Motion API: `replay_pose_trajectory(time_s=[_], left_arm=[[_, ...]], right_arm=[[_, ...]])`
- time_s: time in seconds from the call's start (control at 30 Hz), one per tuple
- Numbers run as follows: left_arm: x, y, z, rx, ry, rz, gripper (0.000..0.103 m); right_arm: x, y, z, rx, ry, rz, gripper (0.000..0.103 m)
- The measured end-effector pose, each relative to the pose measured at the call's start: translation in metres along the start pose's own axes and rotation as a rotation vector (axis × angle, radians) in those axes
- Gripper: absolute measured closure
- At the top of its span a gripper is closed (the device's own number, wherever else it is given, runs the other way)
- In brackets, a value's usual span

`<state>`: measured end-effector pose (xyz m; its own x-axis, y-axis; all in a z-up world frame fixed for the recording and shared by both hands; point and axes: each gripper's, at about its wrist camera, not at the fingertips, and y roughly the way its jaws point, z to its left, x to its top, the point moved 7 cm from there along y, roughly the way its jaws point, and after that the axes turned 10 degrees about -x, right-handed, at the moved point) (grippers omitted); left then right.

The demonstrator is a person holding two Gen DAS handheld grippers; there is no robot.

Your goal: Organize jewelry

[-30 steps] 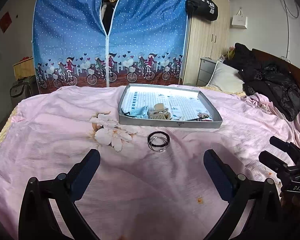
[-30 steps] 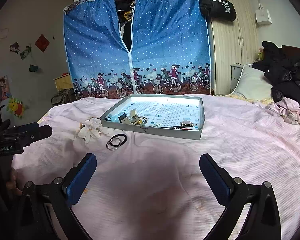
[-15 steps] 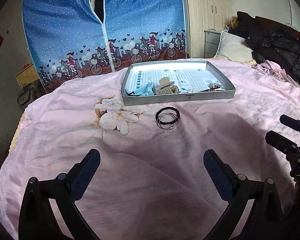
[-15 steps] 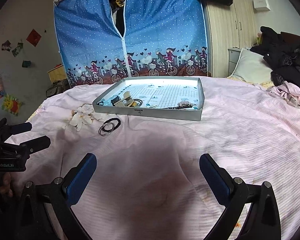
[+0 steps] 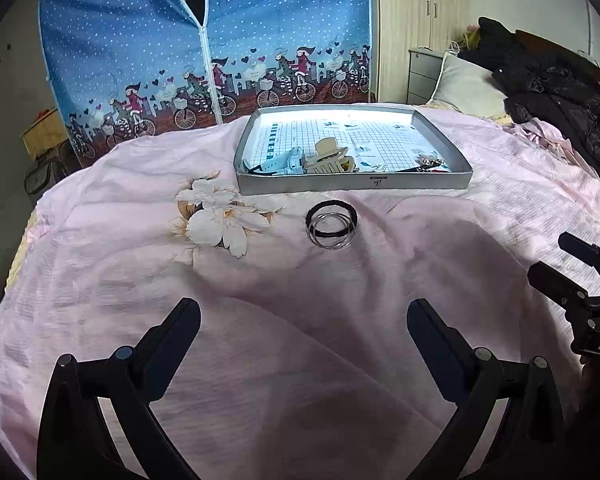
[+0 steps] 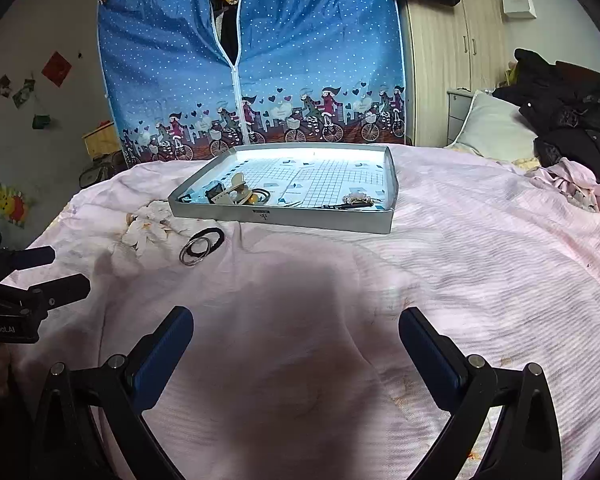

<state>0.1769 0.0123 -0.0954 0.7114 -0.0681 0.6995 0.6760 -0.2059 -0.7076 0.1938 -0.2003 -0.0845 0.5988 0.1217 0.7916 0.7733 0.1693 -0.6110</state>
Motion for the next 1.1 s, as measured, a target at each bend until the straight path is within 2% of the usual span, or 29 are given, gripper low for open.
replay_pose_trajectory(time_s=[0.3, 0.47, 0.5, 0.57, 0.63, 0.73, 0.87, 0.97, 1.03, 1.1], left_arm=[[0.019, 0.037, 0.014, -0.150, -0.095, 0.076, 0.003], [0.033, 0.059, 0.018, -0.167, -0.083, 0.080, 0.010], [0.034, 0.064, 0.018, -0.170, -0.078, 0.083, 0.015], [0.036, 0.075, 0.019, -0.184, -0.069, 0.099, 0.026], [0.034, 0.087, 0.020, -0.195, -0.069, 0.122, 0.038], [0.032, 0.100, 0.022, -0.240, -0.090, 0.159, 0.050], [0.033, 0.112, 0.032, -0.287, -0.158, 0.185, 0.057], [0.033, 0.120, 0.044, -0.319, -0.233, 0.215, 0.064], [0.035, 0.124, 0.052, -0.346, -0.283, 0.218, 0.067], [0.038, 0.126, 0.059, -0.373, -0.325, 0.209, 0.069]], right_arm=[[0.012, 0.023, 0.002, 0.021, -0.045, 0.025, 0.000], [0.015, 0.047, 0.004, 0.047, -0.057, 0.052, 0.000], [0.016, 0.052, 0.005, 0.050, -0.060, 0.057, 0.000], [0.016, 0.062, 0.007, 0.063, -0.061, 0.072, 0.007], [0.014, 0.071, 0.011, 0.089, -0.068, 0.098, 0.030], [0.010, 0.081, 0.021, 0.142, -0.090, 0.142, 0.048], [0.008, 0.089, 0.042, 0.236, -0.140, 0.173, 0.061], [0.009, 0.099, 0.060, 0.295, -0.178, 0.199, 0.074], [0.009, 0.109, 0.070, 0.320, -0.198, 0.216, 0.086], [0.007, 0.122, 0.078, 0.344, -0.211, 0.246, 0.087]])
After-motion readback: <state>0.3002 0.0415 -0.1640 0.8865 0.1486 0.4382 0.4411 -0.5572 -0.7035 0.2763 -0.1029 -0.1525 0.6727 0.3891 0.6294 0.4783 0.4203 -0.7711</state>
